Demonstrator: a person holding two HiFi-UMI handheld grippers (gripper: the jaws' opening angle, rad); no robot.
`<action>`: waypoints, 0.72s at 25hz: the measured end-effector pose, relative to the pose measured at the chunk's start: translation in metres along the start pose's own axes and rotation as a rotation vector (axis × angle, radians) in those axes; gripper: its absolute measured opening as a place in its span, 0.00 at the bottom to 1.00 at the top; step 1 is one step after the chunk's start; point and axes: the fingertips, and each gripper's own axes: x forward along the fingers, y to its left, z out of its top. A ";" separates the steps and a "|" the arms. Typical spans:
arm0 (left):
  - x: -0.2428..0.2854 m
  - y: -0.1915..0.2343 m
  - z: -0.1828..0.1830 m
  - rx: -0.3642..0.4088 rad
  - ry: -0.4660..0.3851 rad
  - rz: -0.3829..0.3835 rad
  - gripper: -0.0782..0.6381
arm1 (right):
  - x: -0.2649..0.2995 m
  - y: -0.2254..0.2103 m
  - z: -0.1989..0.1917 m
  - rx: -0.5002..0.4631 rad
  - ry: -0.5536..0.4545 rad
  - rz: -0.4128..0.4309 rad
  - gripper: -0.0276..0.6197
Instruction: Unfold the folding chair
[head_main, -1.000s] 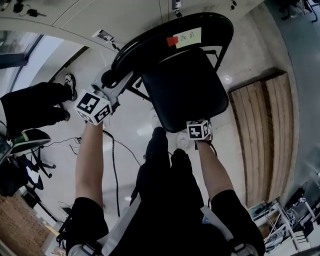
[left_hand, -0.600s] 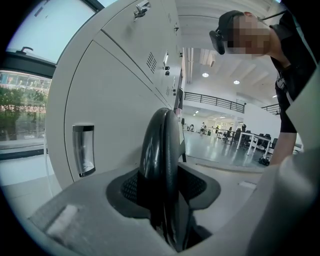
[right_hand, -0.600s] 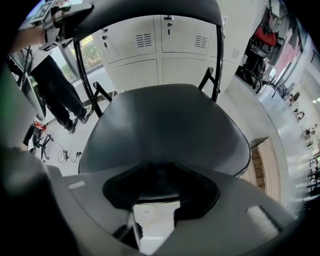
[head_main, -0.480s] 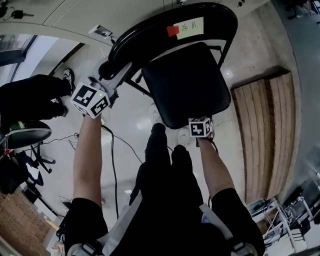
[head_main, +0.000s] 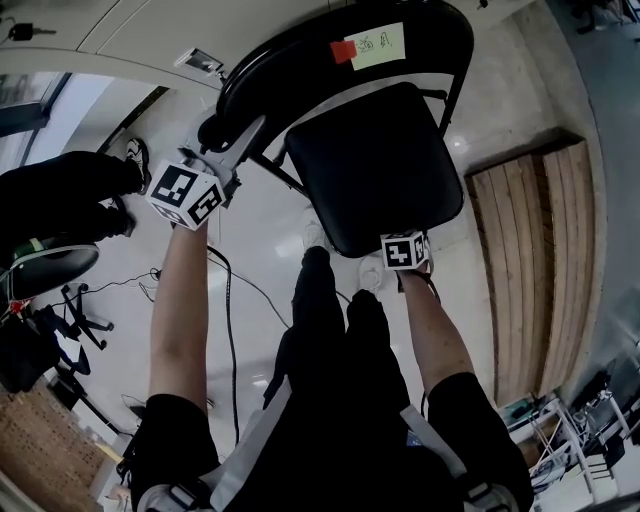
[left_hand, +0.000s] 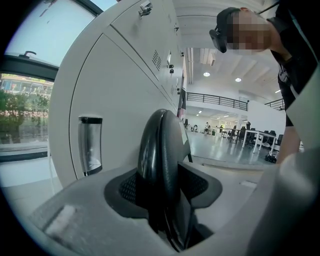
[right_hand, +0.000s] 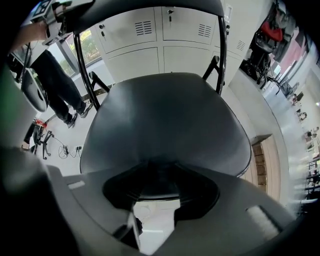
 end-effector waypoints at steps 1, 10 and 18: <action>0.000 0.001 -0.001 -0.003 0.000 0.001 0.38 | 0.001 -0.001 -0.001 -0.007 0.002 -0.001 0.30; 0.003 0.005 -0.006 -0.008 -0.017 0.015 0.39 | 0.010 -0.004 -0.009 -0.017 -0.001 -0.017 0.30; 0.008 0.010 -0.014 -0.009 -0.019 0.028 0.40 | 0.022 -0.004 -0.019 -0.006 0.023 0.010 0.30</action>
